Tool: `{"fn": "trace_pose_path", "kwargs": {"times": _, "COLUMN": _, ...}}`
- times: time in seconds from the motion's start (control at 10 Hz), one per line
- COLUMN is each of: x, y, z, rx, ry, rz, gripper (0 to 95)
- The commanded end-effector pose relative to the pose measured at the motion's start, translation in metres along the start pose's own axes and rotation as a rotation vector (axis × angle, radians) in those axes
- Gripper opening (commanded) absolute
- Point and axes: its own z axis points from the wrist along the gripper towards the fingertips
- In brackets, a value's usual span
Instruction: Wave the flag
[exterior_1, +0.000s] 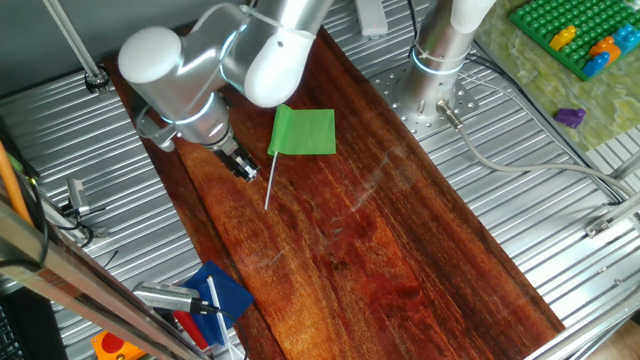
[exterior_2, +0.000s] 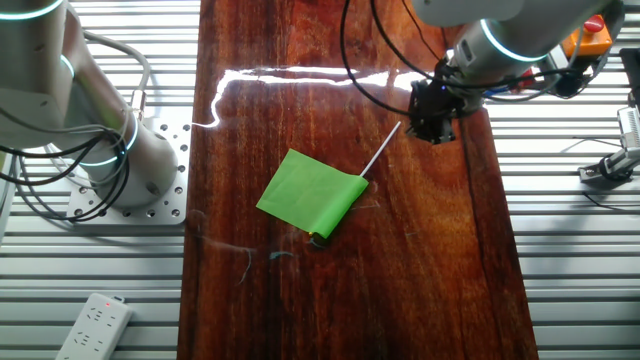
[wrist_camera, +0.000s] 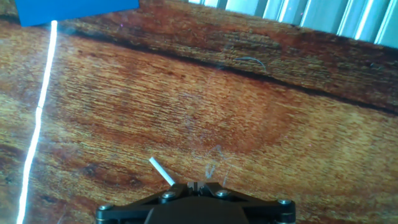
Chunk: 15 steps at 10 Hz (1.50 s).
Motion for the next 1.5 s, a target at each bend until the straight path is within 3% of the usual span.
{"fn": "trace_pose_path", "kwargs": {"times": 0.1, "x": -0.001, "y": 0.001, "z": 0.004, "rx": -0.006, "ry": 0.006, "rz": -0.002, "gripper": 0.0}}
{"fn": "trace_pose_path", "kwargs": {"times": 0.9, "x": 0.002, "y": 0.009, "z": 0.025, "rx": -0.010, "ry": -0.001, "rz": 0.012, "gripper": 0.0}}
{"fn": "trace_pose_path", "kwargs": {"times": 1.0, "x": 0.003, "y": 0.009, "z": 0.027, "rx": -0.004, "ry": -0.005, "rz": -0.015, "gripper": 0.0}}
{"fn": "trace_pose_path", "kwargs": {"times": 1.1, "x": 0.003, "y": 0.009, "z": 0.029, "rx": 0.024, "ry": -0.016, "rz": -0.086, "gripper": 0.0}}
{"fn": "trace_pose_path", "kwargs": {"times": 1.2, "x": 0.003, "y": 0.009, "z": 0.030, "rx": 0.030, "ry": -0.018, "rz": -0.102, "gripper": 19.0}}
{"fn": "trace_pose_path", "kwargs": {"times": 1.5, "x": 0.003, "y": 0.010, "z": 0.031, "rx": 0.053, "ry": -0.014, "rz": -0.215, "gripper": 19.0}}
